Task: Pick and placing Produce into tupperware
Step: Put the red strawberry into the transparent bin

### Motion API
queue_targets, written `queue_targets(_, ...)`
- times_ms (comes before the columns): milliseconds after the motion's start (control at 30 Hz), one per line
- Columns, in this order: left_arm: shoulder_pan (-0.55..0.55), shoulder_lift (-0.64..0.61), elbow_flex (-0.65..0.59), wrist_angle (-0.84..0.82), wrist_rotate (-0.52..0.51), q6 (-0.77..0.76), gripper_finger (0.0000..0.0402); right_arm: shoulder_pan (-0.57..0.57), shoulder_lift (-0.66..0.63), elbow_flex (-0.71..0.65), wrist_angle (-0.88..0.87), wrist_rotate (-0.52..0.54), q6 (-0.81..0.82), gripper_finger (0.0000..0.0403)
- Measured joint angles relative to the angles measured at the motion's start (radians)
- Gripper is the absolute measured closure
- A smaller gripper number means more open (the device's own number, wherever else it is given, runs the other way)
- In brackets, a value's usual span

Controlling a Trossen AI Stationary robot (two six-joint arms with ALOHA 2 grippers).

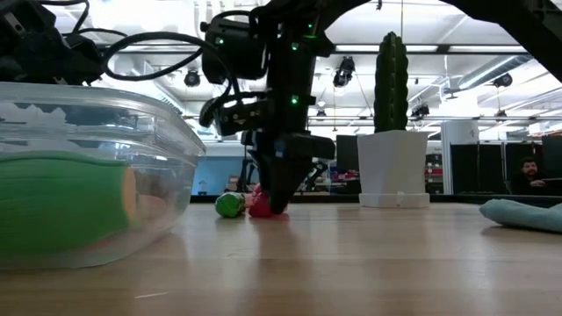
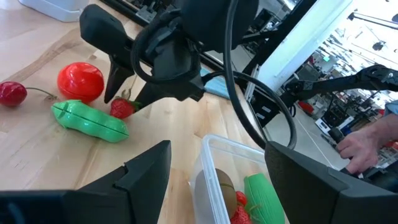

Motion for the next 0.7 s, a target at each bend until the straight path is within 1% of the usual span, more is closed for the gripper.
queue_targets(433,0.0,0.0,0.0,0.0,0.0,0.0,0.0155,0.0,0.0,0.0,0.016,-0.011,0.096,0.0209)
queue_targets(700,0.0,0.0,0.0,0.0,0.0,0.0,0.0155,0.0,0.0,0.0,0.018,-0.012,0.14,0.0237)
